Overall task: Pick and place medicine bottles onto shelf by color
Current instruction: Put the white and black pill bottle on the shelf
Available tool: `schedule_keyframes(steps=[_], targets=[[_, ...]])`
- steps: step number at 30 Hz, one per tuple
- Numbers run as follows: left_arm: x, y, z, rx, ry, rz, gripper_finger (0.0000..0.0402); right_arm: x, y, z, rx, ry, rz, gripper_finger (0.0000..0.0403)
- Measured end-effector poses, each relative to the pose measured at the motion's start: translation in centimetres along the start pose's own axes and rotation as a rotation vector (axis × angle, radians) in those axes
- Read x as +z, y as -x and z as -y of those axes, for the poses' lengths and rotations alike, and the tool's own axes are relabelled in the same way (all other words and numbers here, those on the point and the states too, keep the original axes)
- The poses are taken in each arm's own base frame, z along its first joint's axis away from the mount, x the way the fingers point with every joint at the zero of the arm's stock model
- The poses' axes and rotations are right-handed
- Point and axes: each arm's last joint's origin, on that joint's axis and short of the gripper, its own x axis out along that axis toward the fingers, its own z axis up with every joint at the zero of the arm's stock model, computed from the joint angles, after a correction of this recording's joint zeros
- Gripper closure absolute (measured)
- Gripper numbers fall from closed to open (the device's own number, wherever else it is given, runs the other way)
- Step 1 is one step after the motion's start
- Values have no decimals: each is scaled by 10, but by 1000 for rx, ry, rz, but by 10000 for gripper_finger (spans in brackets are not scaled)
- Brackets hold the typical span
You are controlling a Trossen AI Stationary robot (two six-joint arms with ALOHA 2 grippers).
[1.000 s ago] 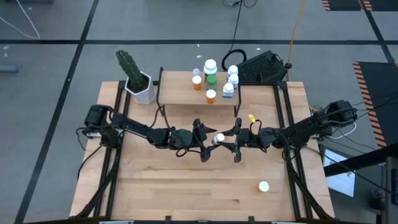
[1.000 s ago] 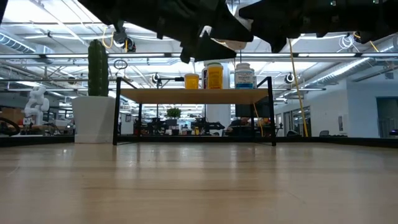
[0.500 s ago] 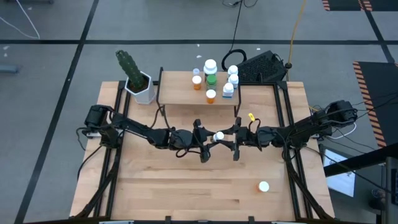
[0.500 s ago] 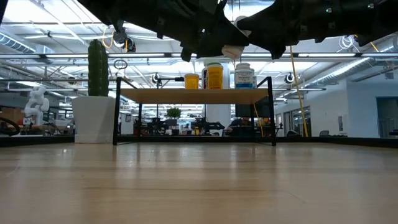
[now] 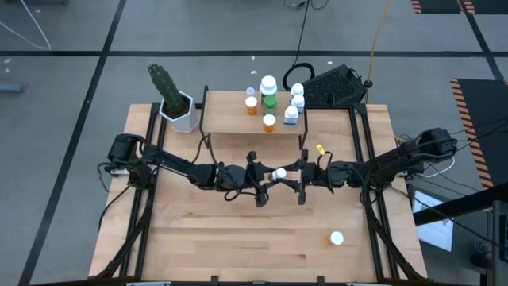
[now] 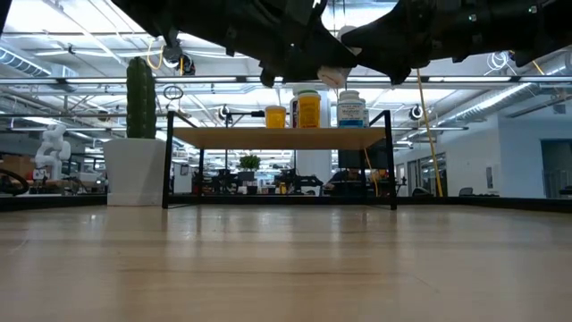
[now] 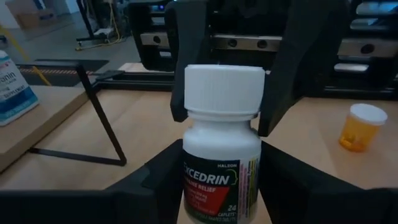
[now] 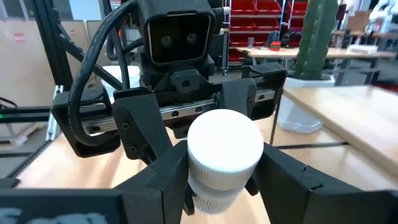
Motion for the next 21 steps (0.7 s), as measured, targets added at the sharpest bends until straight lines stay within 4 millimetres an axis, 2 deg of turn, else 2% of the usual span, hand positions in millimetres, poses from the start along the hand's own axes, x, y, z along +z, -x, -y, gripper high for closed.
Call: schedule_keyframes(steps=[5,9,11,18,21], targets=[[3,1,-4,122,18,15,220,9,10,2,-95,88,-1,194],[9,5,-13,289,28,31,220,25,28,5,-268,151,19,152],[15,10,-19,363,25,28,220,31,37,4,-298,164,22,141],[36,18,-55,524,63,97,237,40,63,0,-335,184,-5,143],[32,16,-72,542,64,97,243,41,67,-1,-354,190,-8,146]])
